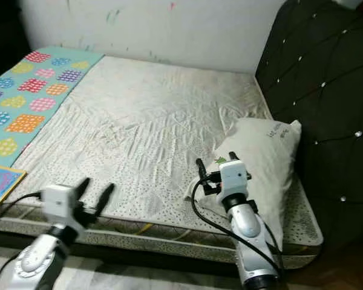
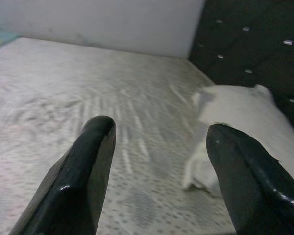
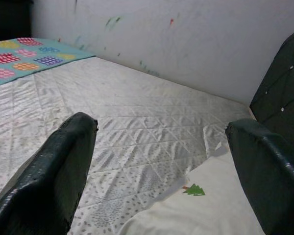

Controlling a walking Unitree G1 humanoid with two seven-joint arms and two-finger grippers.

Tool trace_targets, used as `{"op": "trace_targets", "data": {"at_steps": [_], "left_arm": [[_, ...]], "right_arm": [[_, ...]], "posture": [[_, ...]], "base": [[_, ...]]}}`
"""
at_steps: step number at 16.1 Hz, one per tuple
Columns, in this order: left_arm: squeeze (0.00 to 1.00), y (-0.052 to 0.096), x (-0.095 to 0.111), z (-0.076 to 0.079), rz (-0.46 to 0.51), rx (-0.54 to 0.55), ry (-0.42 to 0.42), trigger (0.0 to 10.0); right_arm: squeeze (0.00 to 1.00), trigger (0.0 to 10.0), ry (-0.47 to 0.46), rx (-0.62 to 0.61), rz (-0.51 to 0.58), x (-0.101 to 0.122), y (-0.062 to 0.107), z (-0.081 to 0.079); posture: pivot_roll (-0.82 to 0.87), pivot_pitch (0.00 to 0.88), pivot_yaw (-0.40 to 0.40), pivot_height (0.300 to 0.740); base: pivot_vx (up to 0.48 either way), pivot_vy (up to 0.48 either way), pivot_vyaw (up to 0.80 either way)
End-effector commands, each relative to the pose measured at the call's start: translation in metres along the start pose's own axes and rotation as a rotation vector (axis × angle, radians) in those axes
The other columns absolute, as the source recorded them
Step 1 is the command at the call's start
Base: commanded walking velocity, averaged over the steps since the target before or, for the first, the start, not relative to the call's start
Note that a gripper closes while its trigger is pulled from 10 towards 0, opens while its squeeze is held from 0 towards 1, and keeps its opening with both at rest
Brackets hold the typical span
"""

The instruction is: Clean up the room

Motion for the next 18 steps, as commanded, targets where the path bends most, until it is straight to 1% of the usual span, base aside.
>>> {"op": "trace_targets", "data": {"at_steps": [1, 2, 3, 4, 6, 8, 10, 13, 14, 17, 18], "left_arm": [[0.00, -0.007, 0.003, 0.010, -0.003, -0.056, -0.012, 10.0], [0.00, -0.008, 0.003, 0.011, -0.004, -0.062, -0.008, 10.0], [0.00, -0.008, 0.004, 0.011, -0.001, -0.060, -0.005, 10.0], [0.00, -0.008, 0.007, 0.009, 0.020, -0.019, 0.018, 10.0], [0.00, -0.009, 0.010, 0.004, 0.054, 0.050, 0.037, 10.0], [0.00, -0.008, 0.014, 0.002, 0.092, 0.099, 0.035, 10.0], [0.00, -0.007, 0.017, 0.002, 0.110, 0.136, 0.047, 10.0], [0.00, -0.007, 0.020, 0.001, 0.121, 0.149, 0.041, 10.0], [0.00, -0.007, 0.021, 0.001, 0.123, 0.156, 0.041, 10.0], [0.00, -0.006, 0.020, -0.003, 0.119, 0.183, 0.049, 10.0], [0.00, -0.007, 0.020, -0.003, 0.115, 0.188, 0.051, 10.0]], "right_arm": [[0.00, 10.0, 0.000, 0.004, 0.015, 0.005, -0.001, 0.000], [0.00, 10.0, 0.000, 0.006, 0.021, 0.007, -0.001, -0.001], [0.00, 10.0, -0.005, -0.002, 0.029, 0.010, -0.002, -0.001], [0.00, 10.0, -0.012, -0.021, 0.031, 0.011, -0.002, 0.002], [0.00, 10.0, -0.019, -0.037, 0.019, 0.007, -0.001, 0.004], [0.00, 10.0, -0.020, -0.032, 0.016, 0.007, 0.000, 0.003], [0.00, 10.0, -0.021, -0.016, 0.016, 0.008, -0.002, 0.000], [0.00, 10.0, -0.025, -0.007, 0.025, 0.011, -0.010, -0.003], [0.00, 10.0, -0.026, -0.012, 0.026, 0.012, -0.011, -0.001], [0.00, 10.0, -0.029, -0.026, 0.021, 0.009, -0.008, -0.001], [0.00, 10.0, -0.029, -0.026, 0.020, 0.009, -0.007, -0.001]], "posture": [[-0.06, 0.024, -0.093, 0.740], [-0.06, 0.024, -0.093, 0.740], [-0.07, 0.028, -0.074, 0.740], [-0.07, 0.034, -0.067, 0.740], [-0.07, 0.041, -0.069, 0.740], [-0.06, 0.050, -0.077, 0.740], [-0.05, 0.052, -0.088, 0.740], [-0.03, 0.050, -0.088, 0.740], [-0.03, 0.050, -0.088, 0.740], [-0.03, 0.052, -0.075, 0.740], [-0.03, 0.052, -0.074, 0.740]], "base": [[0.251, 0.000, 0.00], [0.247, 0.000, 0.00], [0.247, 0.000, 0.00], [0.266, 0.000, 0.00], [0.279, 0.000, 0.00], [0.289, 0.000, 0.00], [0.291, 0.000, 0.00], [0.290, 0.000, 0.00], [0.292, 0.000, 0.00], [0.274, 0.000, 0.00], [0.000, 0.000, 0.00]]}}
Point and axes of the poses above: a point about 5 cm out from each wrist's last joint towards the gripper, its own y axis pointing back from the gripper into the wrist, its own x axis along the axis of the wrist's last joint, z = x × y, the point moved 1 cm from there along -y, pointing out of the wrist towards the gripper, and after that the axes turned 3 degrees about y, right-handed, at the moved point
